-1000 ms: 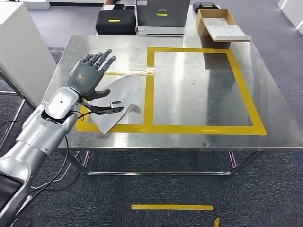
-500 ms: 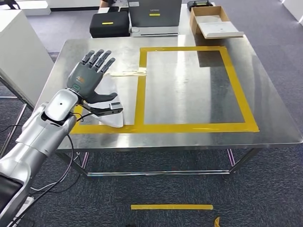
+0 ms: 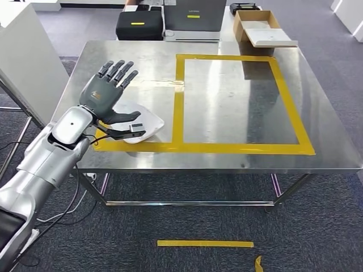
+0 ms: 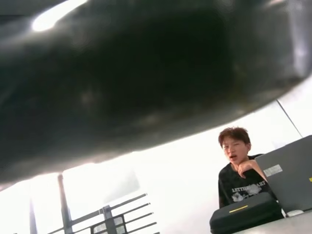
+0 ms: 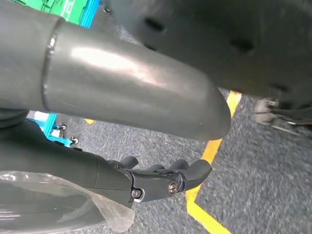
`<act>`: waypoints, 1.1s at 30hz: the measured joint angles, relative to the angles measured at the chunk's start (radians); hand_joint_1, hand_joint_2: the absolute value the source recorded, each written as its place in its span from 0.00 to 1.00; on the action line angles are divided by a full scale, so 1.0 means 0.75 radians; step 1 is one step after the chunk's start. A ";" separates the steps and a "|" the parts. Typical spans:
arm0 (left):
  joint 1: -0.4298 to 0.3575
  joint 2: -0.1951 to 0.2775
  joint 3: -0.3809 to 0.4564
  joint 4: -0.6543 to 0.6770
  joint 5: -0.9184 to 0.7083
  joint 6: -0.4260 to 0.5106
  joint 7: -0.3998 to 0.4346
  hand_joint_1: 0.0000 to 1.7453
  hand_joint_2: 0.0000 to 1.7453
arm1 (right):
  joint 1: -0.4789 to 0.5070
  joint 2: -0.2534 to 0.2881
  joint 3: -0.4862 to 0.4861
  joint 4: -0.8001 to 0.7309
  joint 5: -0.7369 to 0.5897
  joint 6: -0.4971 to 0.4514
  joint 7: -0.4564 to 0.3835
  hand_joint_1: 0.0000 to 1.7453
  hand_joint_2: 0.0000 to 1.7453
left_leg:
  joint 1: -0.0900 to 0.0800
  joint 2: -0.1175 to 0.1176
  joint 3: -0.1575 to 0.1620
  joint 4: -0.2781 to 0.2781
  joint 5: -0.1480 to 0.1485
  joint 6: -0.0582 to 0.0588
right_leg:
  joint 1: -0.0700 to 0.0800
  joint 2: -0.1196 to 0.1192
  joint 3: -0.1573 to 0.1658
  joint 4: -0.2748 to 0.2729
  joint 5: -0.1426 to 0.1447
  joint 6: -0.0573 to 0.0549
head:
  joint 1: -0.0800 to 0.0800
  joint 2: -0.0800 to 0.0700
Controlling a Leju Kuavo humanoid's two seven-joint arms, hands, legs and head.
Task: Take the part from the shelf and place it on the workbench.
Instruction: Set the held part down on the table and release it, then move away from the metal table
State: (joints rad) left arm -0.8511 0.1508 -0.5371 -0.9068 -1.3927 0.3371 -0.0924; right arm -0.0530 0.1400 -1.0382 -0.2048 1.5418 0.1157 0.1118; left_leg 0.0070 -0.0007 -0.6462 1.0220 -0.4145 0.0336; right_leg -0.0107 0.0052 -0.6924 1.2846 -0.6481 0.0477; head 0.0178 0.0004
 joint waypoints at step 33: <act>0.030 0.072 -0.011 -0.194 0.116 0.012 0.004 0.00 0.00 | -0.005 -0.017 0.021 0.001 0.000 -0.023 -0.026 0.00 0.00 | -0.008 0.009 0.019 -0.036 0.008 0.004 | 0.003 -0.008 0.052 -0.049 0.132 0.009 | -0.004 0.000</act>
State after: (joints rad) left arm -0.8286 0.2047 -0.5457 -1.0522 -1.3060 0.3461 -0.0896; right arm -0.0569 0.1270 -1.0227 -0.2037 1.5421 0.0988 0.0925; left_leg 0.0009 0.0063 -0.6322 0.9953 -0.4085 0.0368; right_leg -0.0081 -0.0005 -0.6537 1.2478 -0.5489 0.0543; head 0.0147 0.0004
